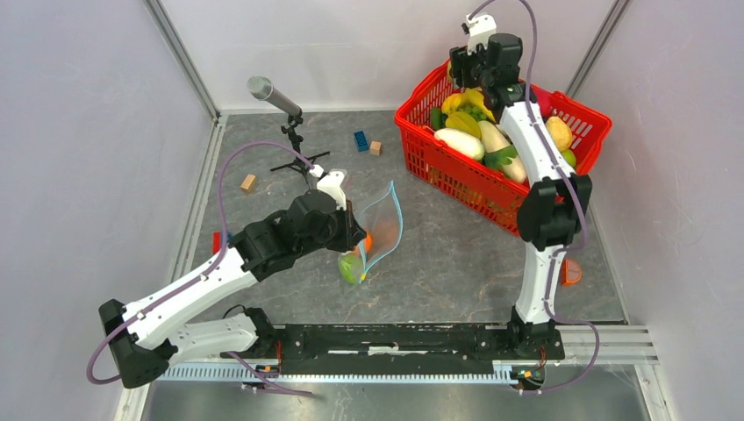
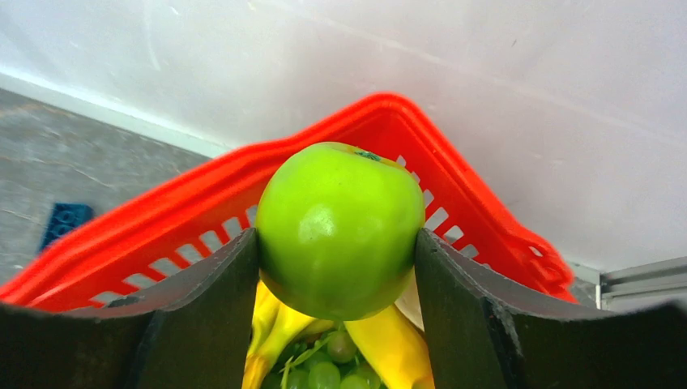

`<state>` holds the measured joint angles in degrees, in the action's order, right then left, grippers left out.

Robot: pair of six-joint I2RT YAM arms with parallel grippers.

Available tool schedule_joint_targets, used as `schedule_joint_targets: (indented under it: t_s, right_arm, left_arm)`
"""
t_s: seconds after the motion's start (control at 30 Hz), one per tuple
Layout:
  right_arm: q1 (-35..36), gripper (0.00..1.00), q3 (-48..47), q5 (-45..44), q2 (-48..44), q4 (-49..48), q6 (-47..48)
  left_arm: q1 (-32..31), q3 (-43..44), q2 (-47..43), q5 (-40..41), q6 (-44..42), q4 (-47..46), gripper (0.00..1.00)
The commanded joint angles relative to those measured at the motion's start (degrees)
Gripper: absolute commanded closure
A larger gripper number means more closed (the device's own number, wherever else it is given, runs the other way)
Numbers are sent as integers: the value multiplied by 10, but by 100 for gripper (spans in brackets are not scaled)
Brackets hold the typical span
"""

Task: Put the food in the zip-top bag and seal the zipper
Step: Pick up the fake fruit from the bin, then place the fake fruit in the zipper food storage bag.

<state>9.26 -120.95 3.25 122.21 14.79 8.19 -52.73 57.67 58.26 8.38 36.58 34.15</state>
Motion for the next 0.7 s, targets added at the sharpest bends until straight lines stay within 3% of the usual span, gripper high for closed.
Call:
schedule_joint_targets:
  t_s: [0.0, 0.23, 0.67]
  right_arm:
    - [1, 61, 31, 28, -101, -28, -27]
    - [1, 61, 265, 127, -291, -140, -81]
    - [35, 59, 563, 315, -555, -216, -166]
  left_arm:
    - [3, -6, -17, -6, -11, -19, 98]
    - [3, -8, -14, -3, -14, -24, 98]
    - [3, -12, -10, -9, -13, -42, 98]
